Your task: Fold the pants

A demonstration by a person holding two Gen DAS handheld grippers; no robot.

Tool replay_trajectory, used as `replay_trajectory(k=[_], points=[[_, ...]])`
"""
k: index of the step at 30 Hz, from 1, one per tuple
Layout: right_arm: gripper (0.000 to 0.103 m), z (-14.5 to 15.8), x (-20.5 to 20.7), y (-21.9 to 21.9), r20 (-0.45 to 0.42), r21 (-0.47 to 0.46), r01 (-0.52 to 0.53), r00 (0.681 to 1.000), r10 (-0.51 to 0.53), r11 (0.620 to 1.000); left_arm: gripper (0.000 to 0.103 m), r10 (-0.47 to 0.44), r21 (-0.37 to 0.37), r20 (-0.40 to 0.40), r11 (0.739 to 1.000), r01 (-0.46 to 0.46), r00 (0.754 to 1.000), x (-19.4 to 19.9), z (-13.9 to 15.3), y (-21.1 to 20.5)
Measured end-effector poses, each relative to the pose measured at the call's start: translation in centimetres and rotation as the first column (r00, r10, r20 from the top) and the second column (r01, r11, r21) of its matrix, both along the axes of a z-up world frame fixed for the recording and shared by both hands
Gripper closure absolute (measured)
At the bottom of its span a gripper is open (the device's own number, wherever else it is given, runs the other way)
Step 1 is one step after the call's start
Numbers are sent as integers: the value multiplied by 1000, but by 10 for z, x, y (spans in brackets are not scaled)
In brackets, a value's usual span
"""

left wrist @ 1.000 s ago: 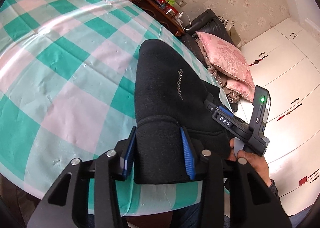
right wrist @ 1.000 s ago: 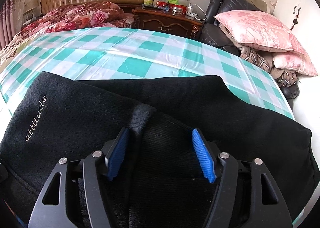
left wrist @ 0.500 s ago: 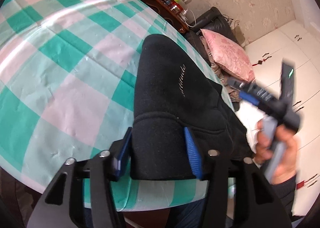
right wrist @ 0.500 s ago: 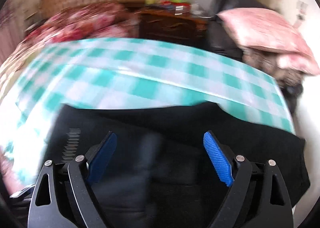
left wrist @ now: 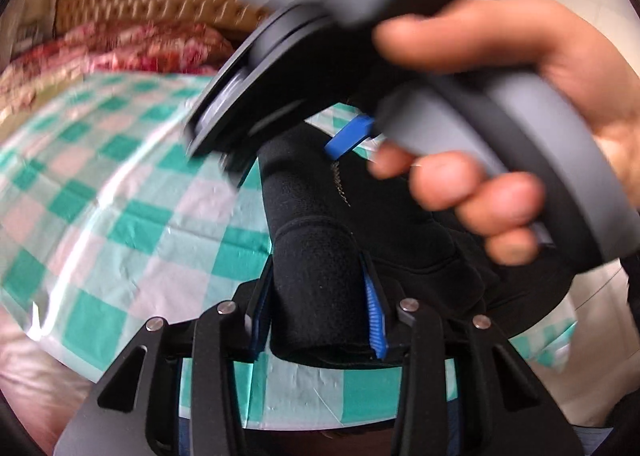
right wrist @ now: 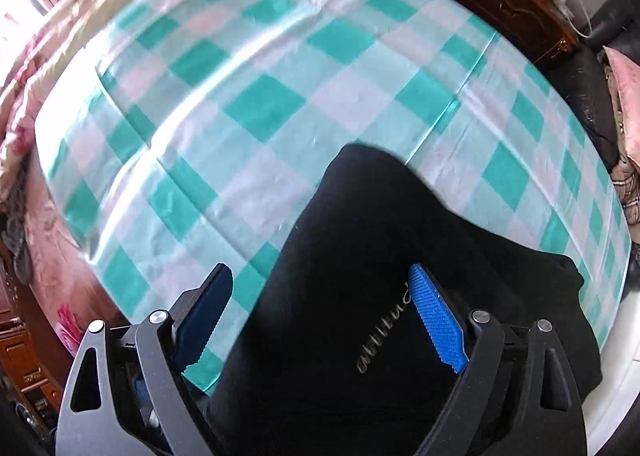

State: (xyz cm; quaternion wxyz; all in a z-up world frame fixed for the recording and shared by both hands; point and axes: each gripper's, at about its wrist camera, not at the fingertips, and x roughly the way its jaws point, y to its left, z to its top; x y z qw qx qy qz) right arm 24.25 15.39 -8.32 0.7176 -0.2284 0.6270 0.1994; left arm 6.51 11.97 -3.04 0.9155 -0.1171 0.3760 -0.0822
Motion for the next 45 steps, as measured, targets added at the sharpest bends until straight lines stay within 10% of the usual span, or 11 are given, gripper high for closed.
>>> replay_trajectory(k=[2, 4, 6, 10, 14, 15, 21, 25, 32, 41, 45], points=[[23, -3, -2, -1, 8, -6, -21, 1000, 21, 1000, 65, -2, 22, 14, 1000, 2, 1000, -2, 5, -6], [56, -4, -1, -5, 26, -19, -12, 1000, 12, 1000, 65, 1, 14, 21, 1000, -2, 1000, -3, 8, -6], [67, -2, 1, -13, 0, 25, -9, 1000, 9, 1000, 61, 27, -47, 4, 999, -27, 1000, -2, 6, 0], [75, 4, 2, -22, 4, 59, -13, 1000, 13, 998, 27, 72, -173, -75, 981, -84, 995, -1, -5, 6], [76, 16, 5, -34, -6, 123, 8, 1000, -7, 992, 29, 106, -216, -142, 967, -136, 984, 0, -16, -3], [76, 19, 5, -38, -8, 137, 10, 1000, -9, 991, 53, 99, -211, -122, 970, -123, 988, -1, -12, -8], [78, 92, 10, -111, 18, 351, 79, 996, -91, 933, 69, 41, 42, 110, 998, -46, 993, -15, 58, -73], [78, 149, 7, -207, 56, 498, 119, 984, -169, 859, 70, -90, 258, 263, 966, 20, 960, -22, 103, -156], [78, 164, -12, -427, 30, 665, 249, 933, -358, 705, 69, -439, 580, 320, 791, 193, 839, -37, 112, -347], [74, 1, -16, -594, -174, 606, 504, 839, -515, 616, 64, -675, 854, 101, 436, 284, 731, -53, -36, -507], [45, -7, -14, -602, -179, 649, 489, 843, -507, 583, 50, -684, 894, 123, 390, 219, 719, -60, -54, -511]])
